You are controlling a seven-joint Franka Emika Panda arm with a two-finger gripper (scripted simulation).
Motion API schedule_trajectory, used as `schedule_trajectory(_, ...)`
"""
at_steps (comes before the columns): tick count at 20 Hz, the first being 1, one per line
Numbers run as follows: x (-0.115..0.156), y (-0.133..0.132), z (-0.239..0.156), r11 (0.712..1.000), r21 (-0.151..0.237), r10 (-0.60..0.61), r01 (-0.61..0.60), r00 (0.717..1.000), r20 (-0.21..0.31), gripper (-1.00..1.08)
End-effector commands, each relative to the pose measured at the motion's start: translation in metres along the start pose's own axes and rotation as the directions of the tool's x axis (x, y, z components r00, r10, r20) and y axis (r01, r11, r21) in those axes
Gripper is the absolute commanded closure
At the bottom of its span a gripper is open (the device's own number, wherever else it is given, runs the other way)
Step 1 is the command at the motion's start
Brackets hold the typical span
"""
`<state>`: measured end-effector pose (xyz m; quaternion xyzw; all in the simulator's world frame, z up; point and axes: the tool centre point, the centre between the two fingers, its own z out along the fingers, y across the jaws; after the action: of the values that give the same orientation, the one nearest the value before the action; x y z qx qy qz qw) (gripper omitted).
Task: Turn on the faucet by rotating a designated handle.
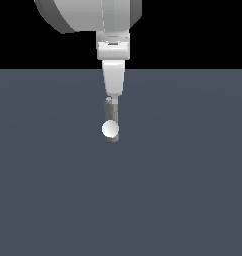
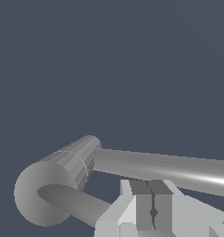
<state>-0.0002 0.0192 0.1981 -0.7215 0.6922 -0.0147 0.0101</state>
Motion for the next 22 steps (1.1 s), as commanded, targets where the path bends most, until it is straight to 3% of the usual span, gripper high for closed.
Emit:
schedule_trajectory(1, -0.041, 0.013, 0.015, 0.999, -0.034, -0.042, 0.042, 0.999, 0.009, 1.08)
schedule_trajectory(2, -0.041, 0.013, 0.015, 0.999, -0.034, -0.042, 0.042, 0.999, 0.009, 1.08)
schedule_trajectory(3, -0.007, 0.001, 0.000, 1.000, -0.001, 0.006, -0.006, 1.000, 0.002, 1.08)
schedule_trajectory(22, -0.093, -0.031, 0.016, 0.999, -0.033, -0.040, 0.040, 0.999, 0.008, 1.08)
